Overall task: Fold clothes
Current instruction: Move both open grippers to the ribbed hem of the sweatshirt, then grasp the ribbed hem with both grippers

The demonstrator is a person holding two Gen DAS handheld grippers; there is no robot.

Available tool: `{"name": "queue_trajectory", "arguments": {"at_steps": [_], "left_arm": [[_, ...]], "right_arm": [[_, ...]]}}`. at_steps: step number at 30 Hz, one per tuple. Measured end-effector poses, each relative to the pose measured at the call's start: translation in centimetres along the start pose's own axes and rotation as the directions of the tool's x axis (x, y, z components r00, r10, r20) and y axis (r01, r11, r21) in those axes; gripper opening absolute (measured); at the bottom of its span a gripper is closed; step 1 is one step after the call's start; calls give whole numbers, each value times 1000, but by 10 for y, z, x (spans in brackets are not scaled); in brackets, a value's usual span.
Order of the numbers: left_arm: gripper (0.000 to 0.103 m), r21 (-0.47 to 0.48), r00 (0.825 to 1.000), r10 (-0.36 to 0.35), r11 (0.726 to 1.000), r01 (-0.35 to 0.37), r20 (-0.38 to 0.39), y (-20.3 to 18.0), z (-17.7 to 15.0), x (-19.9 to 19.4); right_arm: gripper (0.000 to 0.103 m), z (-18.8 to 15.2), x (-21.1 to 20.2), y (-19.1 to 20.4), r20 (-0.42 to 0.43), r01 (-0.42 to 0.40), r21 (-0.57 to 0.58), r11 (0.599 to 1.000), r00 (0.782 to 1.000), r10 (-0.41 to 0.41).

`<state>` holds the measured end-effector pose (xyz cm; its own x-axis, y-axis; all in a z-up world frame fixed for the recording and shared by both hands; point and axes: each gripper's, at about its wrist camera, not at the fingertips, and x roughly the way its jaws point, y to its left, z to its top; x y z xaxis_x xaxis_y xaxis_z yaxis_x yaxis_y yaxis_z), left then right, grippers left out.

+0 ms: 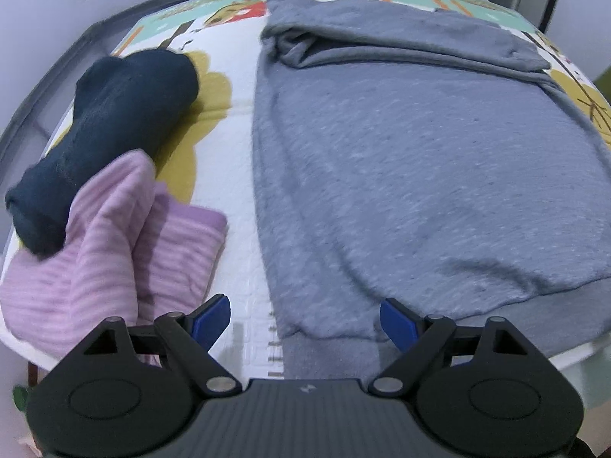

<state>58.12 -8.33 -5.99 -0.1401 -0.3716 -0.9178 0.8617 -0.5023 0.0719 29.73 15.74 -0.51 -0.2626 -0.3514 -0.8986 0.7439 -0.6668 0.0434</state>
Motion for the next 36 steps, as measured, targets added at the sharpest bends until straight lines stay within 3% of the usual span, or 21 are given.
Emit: {"name": "queue_trajectory", "arguments": {"at_steps": [4, 11, 21, 29, 32, 34, 36], "left_arm": [[88, -38, 999, -29, 999, 29, -22, 2, -9, 7], [88, -59, 999, -52, 997, 52, -8, 1, -9, 13], [95, -166, 994, -104, 981, 98, -29, 12, -3, 30], [98, -173, 996, -91, 981, 88, -13, 11, -2, 32], [91, -165, 997, -80, 983, 79, 0, 8, -3, 29], [82, -147, 996, -83, 986, 84, 11, 5, -4, 26], [63, -124, 995, -95, 988, 96, 12, 0, -1, 23]], "right_arm": [[47, -4, 2, -31, 26, 9, 4, 1000, 1000, -9], [47, -5, 20, -74, 1, 18, 31, 999, 1000, -18], [49, -2, 49, -92, -48, -38, 66, 997, 998, 42], [53, -1, 58, -94, -46, -49, 71, 996, 998, 52], [51, -2, 57, -90, -38, -41, 61, 997, 998, 43], [30, -2, 56, -87, -38, -60, 45, 997, 997, 62], [25, -1, 55, -85, -47, -92, 45, 995, 994, 94]]}}
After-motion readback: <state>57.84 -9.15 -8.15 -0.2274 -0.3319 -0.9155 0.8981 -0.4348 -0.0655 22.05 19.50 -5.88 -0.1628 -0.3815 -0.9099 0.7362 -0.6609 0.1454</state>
